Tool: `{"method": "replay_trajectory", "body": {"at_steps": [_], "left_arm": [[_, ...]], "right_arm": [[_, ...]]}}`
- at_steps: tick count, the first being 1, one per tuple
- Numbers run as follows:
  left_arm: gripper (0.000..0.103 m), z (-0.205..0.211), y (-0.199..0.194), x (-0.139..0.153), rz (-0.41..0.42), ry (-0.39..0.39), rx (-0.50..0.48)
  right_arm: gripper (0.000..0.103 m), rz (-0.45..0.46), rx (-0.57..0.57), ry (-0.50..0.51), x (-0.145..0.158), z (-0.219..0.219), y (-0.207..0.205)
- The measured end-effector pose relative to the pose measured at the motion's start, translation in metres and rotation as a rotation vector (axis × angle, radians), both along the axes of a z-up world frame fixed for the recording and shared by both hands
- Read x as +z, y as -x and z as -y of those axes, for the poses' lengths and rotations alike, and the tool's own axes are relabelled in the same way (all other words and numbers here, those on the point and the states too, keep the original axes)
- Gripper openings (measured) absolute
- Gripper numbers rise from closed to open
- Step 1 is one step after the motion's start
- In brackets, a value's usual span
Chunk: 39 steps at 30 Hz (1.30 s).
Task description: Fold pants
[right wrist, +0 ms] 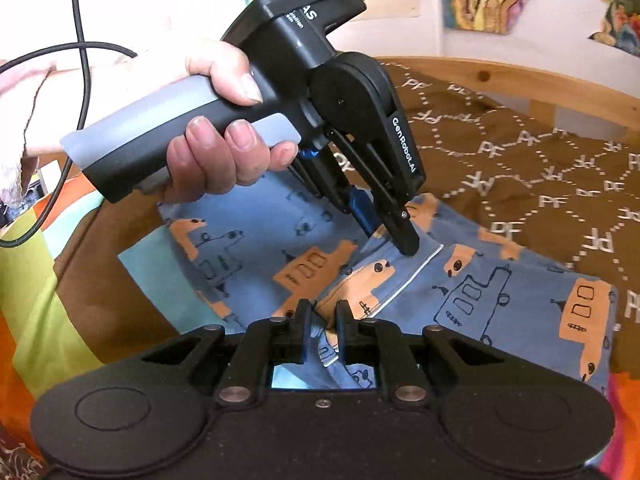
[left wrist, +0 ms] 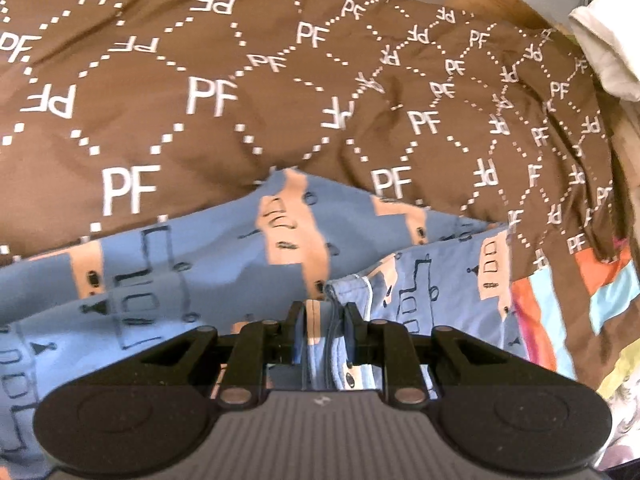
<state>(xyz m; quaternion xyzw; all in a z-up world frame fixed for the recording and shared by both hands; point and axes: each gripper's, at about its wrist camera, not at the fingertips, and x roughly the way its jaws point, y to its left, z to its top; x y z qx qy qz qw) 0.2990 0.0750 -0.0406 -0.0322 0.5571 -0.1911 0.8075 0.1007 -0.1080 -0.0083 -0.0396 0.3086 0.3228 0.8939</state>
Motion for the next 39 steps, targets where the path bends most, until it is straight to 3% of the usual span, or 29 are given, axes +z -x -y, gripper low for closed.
{"method": "replay_trajectory", "body": {"at_steps": [7,9,11,12,14,16,20,24,27,29,31,35,39], "left_arm": [[0.025,0.000,-0.001,-0.007,0.031,-0.059,-0.012],[0.029,0.001,0.001,-0.010,0.039,-0.076,-0.010],[0.035,0.000,0.003,-0.012,0.052,-0.083,-0.010],[0.045,0.000,0.005,-0.012,0.059,-0.086,-0.003],[0.059,-0.004,0.011,-0.010,0.075,-0.071,0.019],[0.066,-0.008,0.020,-0.009,0.093,-0.065,0.050],[0.081,-0.008,0.054,-0.012,0.190,-0.127,0.125],[0.082,-0.001,0.078,-0.026,0.212,-0.188,0.167],[0.085,0.010,0.086,-0.035,0.266,-0.295,0.165],[0.086,0.012,0.088,-0.037,0.282,-0.309,0.173],[0.088,0.013,0.088,-0.039,0.290,-0.326,0.171],[0.087,0.013,0.090,-0.032,0.295,-0.321,0.184],[0.091,0.008,0.107,-0.020,0.365,-0.281,0.237]], "right_arm": [[0.014,-0.008,0.003,0.012,-0.013,-0.014,-0.006],[0.016,-0.009,0.001,0.023,-0.015,-0.015,-0.006],[0.022,-0.009,0.015,0.035,-0.016,-0.014,-0.004],[0.026,0.002,0.032,0.048,-0.014,-0.011,-0.002],[0.040,0.058,0.067,0.107,-0.008,-0.001,0.006],[0.066,0.145,0.089,0.198,-0.003,0.021,0.014],[0.077,0.274,-0.029,0.393,-0.005,0.067,-0.001],[0.087,0.299,-0.213,0.411,-0.010,0.102,-0.043],[0.087,0.299,-0.263,0.444,-0.024,0.110,-0.073],[0.087,0.287,-0.290,0.506,-0.035,0.111,-0.089],[0.095,0.283,-0.329,0.520,-0.037,0.119,-0.096],[0.097,0.301,-0.404,0.546,-0.026,0.131,-0.084],[0.101,0.306,-0.323,0.471,-0.006,0.129,-0.037]]}}
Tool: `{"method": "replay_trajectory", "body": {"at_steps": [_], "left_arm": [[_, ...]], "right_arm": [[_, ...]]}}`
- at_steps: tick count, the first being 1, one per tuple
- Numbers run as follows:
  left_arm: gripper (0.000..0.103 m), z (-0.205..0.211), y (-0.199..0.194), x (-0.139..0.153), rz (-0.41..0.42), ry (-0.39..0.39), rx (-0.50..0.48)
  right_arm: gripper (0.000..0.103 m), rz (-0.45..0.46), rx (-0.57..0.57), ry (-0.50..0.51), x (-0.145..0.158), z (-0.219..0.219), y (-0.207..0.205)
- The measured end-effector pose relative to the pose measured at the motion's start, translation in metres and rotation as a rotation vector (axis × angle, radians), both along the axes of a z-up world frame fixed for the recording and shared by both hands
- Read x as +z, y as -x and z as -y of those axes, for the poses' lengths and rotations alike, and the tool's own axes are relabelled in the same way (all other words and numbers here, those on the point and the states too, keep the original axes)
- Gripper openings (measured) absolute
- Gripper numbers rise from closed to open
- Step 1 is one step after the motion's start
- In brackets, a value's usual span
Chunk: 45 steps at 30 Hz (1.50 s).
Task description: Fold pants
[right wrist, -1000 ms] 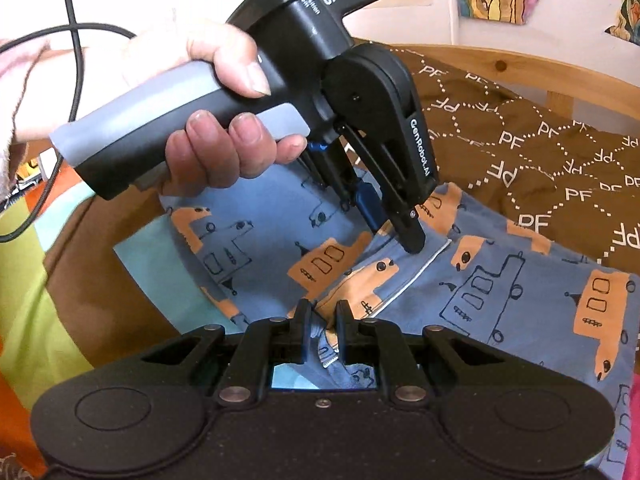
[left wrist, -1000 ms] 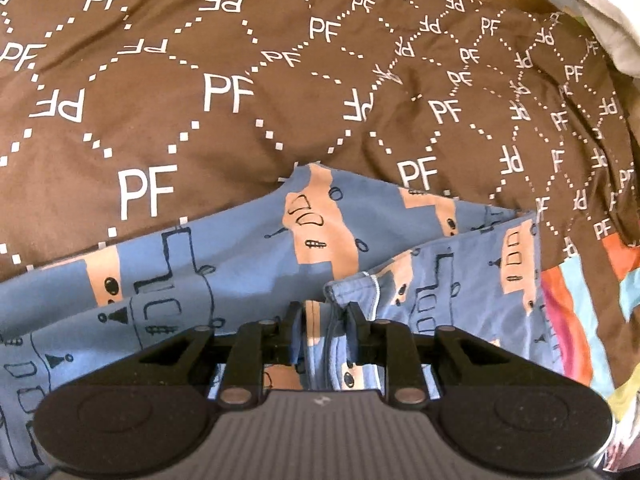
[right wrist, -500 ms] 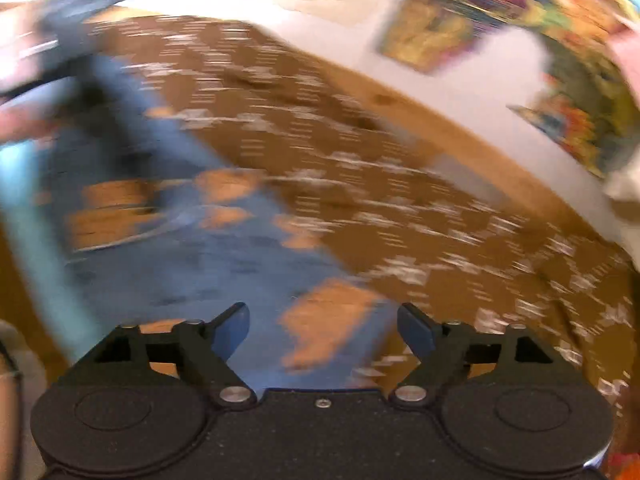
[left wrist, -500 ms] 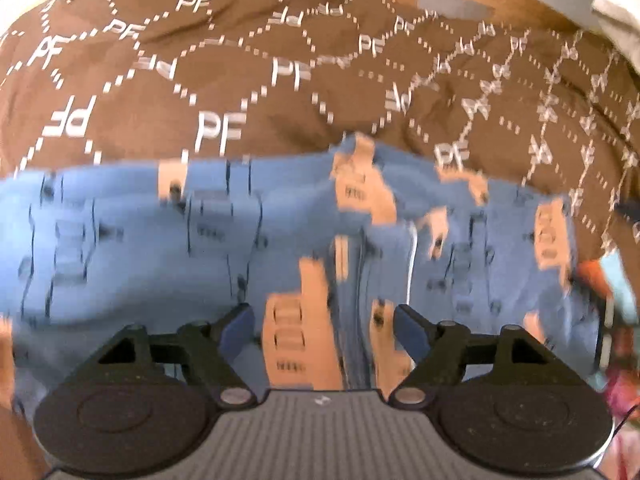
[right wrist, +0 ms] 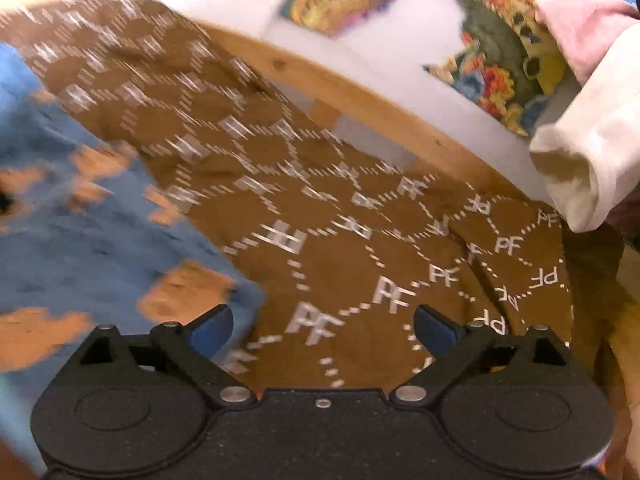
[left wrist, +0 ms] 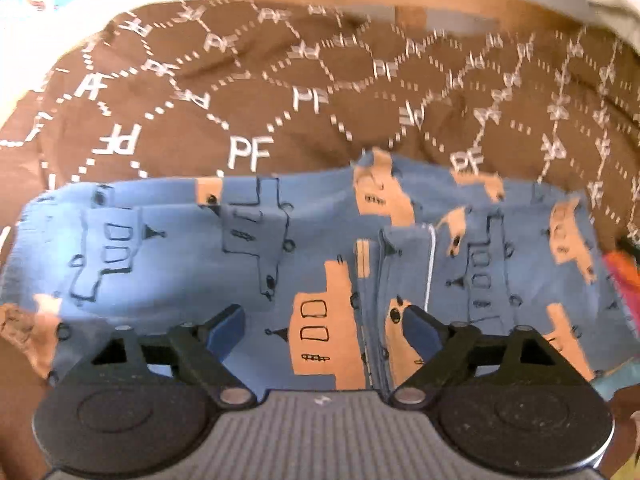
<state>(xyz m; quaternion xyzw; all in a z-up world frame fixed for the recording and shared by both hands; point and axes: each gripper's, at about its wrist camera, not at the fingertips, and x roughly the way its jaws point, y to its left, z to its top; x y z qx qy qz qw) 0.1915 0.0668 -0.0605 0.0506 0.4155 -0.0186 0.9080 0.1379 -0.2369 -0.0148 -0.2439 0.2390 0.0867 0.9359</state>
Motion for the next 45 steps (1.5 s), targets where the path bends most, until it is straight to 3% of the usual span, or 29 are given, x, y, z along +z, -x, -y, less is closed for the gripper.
{"method": "replay_trajectory", "body": {"at_steps": [3,6,9,14,22,29,31,36,40,45], "left_arm": [[0.092,0.003,0.016,-0.004,0.015,-0.014,0.008],[0.094,0.011,0.025,-0.022,0.001,-0.118,0.024],[0.096,0.011,0.032,-0.022,0.030,-0.116,0.045],[0.100,0.007,0.031,-0.016,0.001,-0.076,0.094],[0.102,0.006,0.032,-0.013,-0.009,-0.093,0.118],[0.103,0.001,0.036,-0.009,-0.004,-0.084,0.063],[0.103,-0.002,0.039,-0.011,-0.006,-0.105,0.030],[0.103,-0.006,0.045,-0.015,-0.013,-0.131,-0.014],[0.103,-0.004,0.043,-0.018,-0.021,-0.139,-0.015],[0.103,-0.003,0.040,-0.018,-0.031,-0.133,-0.014]], "right_arm": [[0.102,-0.051,0.071,0.047,-0.007,-0.013,0.028],[0.102,-0.088,0.056,0.114,-0.028,-0.017,0.038],[0.102,-0.102,0.011,0.048,-0.025,-0.008,0.035],[0.102,-0.007,0.007,-0.015,-0.010,-0.003,0.043],[0.102,-0.024,0.038,-0.045,-0.020,-0.003,0.045],[0.102,0.142,0.130,-0.024,-0.007,-0.010,0.028],[0.102,0.146,0.159,-0.033,-0.002,-0.016,0.010],[0.102,0.034,0.328,-0.119,0.006,-0.050,-0.040],[0.102,-0.048,0.478,-0.070,-0.004,-0.096,-0.067],[0.102,-0.110,0.526,0.036,-0.028,-0.139,-0.086]]}}
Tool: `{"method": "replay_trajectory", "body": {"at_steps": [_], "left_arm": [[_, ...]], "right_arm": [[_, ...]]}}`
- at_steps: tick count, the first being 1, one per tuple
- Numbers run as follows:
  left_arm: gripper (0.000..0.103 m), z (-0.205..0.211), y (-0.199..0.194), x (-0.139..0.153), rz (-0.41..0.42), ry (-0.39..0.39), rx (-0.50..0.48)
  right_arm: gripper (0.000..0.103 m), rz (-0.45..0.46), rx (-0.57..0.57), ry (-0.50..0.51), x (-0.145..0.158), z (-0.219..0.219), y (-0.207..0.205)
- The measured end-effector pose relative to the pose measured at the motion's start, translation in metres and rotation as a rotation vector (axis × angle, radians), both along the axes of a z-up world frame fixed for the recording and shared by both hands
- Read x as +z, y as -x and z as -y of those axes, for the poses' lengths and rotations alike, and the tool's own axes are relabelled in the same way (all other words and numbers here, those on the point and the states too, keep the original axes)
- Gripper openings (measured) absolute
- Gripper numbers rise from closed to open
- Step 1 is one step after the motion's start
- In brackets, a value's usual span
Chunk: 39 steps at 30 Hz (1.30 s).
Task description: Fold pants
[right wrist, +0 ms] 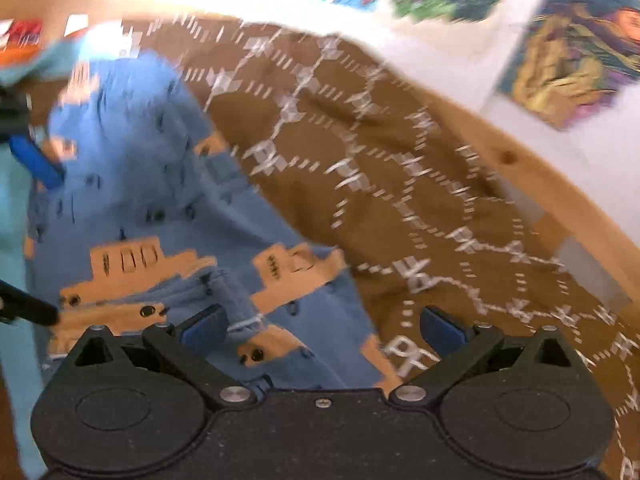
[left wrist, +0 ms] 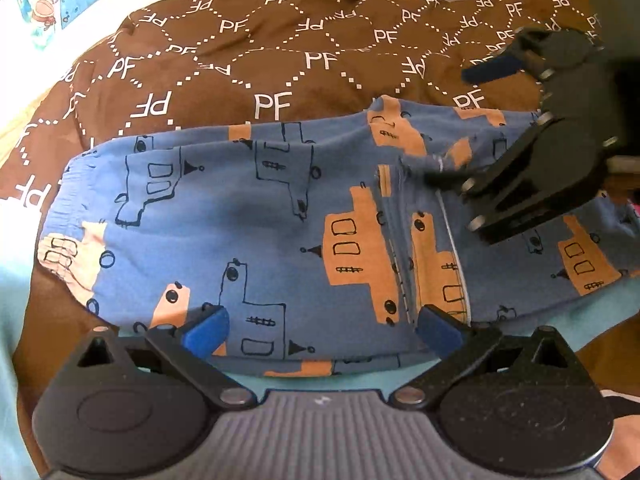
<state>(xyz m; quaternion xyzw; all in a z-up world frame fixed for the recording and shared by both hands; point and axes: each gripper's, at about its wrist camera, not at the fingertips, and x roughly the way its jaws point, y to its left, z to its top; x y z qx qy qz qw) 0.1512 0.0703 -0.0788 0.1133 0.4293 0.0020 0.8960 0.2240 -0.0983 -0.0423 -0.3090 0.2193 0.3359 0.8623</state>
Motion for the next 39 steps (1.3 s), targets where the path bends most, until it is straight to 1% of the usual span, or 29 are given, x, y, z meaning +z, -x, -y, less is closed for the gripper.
{"method": "replay_trajectory", "body": {"at_steps": [2,5,7,10,12,14,16,17,18,19,21,23,25,26,27,28,30,32,34,38,39], "left_arm": [[0.103,-0.002,-0.001,0.000,-0.002,0.011,0.006],[0.103,-0.003,0.003,0.003,0.003,0.026,-0.001],[0.103,-0.004,0.009,0.004,0.014,0.045,-0.033],[0.103,-0.004,0.024,0.008,0.044,0.085,-0.120],[0.103,-0.005,0.035,0.014,0.066,0.085,-0.161],[0.103,-0.012,0.048,0.022,0.116,0.082,-0.165],[0.101,-0.025,0.059,0.033,0.197,0.080,-0.105],[0.097,-0.033,0.065,0.039,0.244,0.089,-0.066],[0.091,-0.041,0.070,0.044,0.298,0.096,-0.009],[0.088,-0.046,0.074,0.048,0.340,0.092,0.055],[0.078,-0.055,0.077,0.052,0.387,0.091,0.169],[0.074,-0.064,0.074,0.052,0.398,0.125,0.249],[0.074,-0.076,0.062,0.051,0.376,0.174,0.302],[0.077,-0.081,0.057,0.050,0.379,0.190,0.329],[0.085,-0.086,0.052,0.049,0.386,0.207,0.357],[0.087,-0.091,0.048,0.047,0.389,0.218,0.382],[0.088,-0.101,0.037,0.043,0.387,0.250,0.430],[0.088,-0.114,0.027,0.037,0.374,0.291,0.455],[0.086,-0.123,0.020,0.035,0.382,0.330,0.450],[0.076,-0.135,0.007,0.034,0.379,0.393,0.420],[0.076,-0.137,0.006,0.033,0.377,0.412,0.424]], "right_arm": [[0.102,0.006,0.003,-0.005,-0.001,-0.003,-0.001],[0.102,0.038,-0.030,-0.048,0.011,0.006,0.008],[0.102,0.070,-0.061,-0.072,0.021,0.017,0.020],[0.102,0.110,-0.099,-0.092,0.030,0.040,0.039],[0.102,0.115,-0.137,-0.095,0.033,0.058,0.054],[0.102,0.105,-0.184,-0.105,0.036,0.076,0.069],[0.102,0.084,-0.234,-0.128,0.039,0.091,0.085],[0.102,0.076,-0.256,-0.143,0.039,0.097,0.092],[0.102,0.070,-0.279,-0.163,0.039,0.103,0.101],[0.102,0.061,-0.303,-0.186,0.039,0.107,0.108],[0.102,0.031,-0.328,-0.225,0.040,0.108,0.118],[0.102,0.017,-0.304,-0.232,0.039,0.102,0.123],[0.102,0.020,-0.280,-0.211,0.037,0.091,0.125],[0.102,0.016,-0.273,-0.209,0.035,0.087,0.125],[0.102,0.007,-0.264,-0.215,0.033,0.084,0.126],[0.102,-0.008,-0.258,-0.223,0.031,0.082,0.126],[0.102,-0.039,-0.242,-0.234,0.025,0.078,0.129],[0.102,-0.064,-0.223,-0.218,0.018,0.075,0.130],[0.102,-0.072,-0.210,-0.206,0.012,0.072,0.131],[0.102,-0.091,-0.215,-0.215,0.008,0.071,0.127],[0.102,-0.095,-0.218,-0.218,0.008,0.072,0.126]]}}
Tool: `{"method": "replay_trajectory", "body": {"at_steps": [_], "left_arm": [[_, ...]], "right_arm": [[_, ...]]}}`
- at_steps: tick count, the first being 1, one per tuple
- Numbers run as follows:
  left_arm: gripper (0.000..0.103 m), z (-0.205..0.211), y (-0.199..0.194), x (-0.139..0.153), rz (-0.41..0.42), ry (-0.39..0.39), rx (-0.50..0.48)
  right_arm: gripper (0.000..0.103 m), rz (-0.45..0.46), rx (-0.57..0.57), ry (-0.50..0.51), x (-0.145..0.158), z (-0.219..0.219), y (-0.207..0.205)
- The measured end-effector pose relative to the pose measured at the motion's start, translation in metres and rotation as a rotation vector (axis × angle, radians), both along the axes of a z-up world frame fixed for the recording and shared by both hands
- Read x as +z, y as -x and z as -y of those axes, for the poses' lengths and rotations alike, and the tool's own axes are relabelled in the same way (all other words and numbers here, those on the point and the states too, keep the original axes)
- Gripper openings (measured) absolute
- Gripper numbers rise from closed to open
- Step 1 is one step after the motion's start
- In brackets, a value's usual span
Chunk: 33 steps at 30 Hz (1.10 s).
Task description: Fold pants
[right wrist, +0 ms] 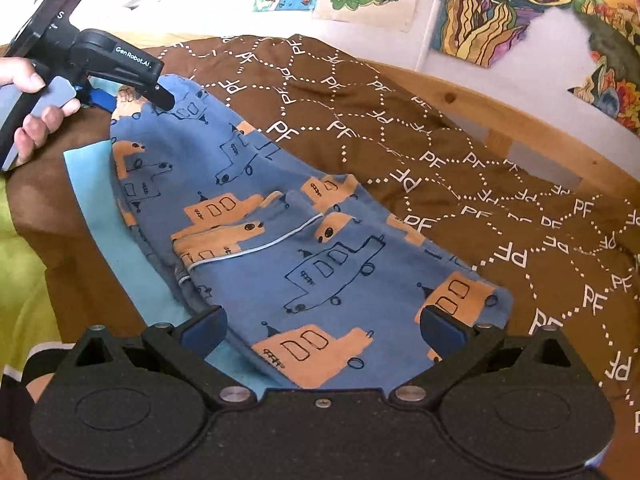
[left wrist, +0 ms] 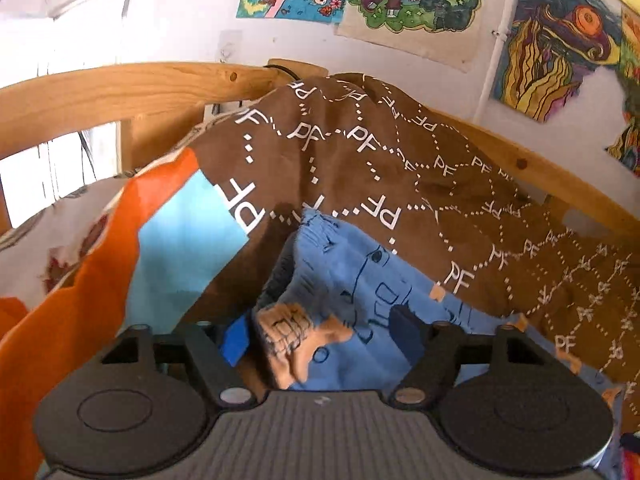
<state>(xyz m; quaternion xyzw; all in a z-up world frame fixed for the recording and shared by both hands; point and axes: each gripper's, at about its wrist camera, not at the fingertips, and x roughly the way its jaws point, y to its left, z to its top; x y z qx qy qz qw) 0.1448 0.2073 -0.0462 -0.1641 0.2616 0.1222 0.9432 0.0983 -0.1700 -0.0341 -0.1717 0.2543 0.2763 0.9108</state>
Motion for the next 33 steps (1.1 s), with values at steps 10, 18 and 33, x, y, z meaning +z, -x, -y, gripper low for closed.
{"method": "replay_trajectory", "body": {"at_steps": [10,18,33], "left_arm": [[0.071,-0.010,-0.002,-0.005,0.001,0.097,-0.013],[0.021,-0.003,-0.003,0.000,-0.067,0.052,0.038],[0.018,0.124,0.016,0.048,0.059,-0.421,-0.155]], "right_arm": [[0.102,-0.026,-0.006,-0.006,-0.004,0.001,-0.004],[0.102,-0.021,0.000,-0.007,-0.004,0.001,-0.003],[0.102,0.032,-0.014,0.009,0.008,0.012,-0.001]]}}
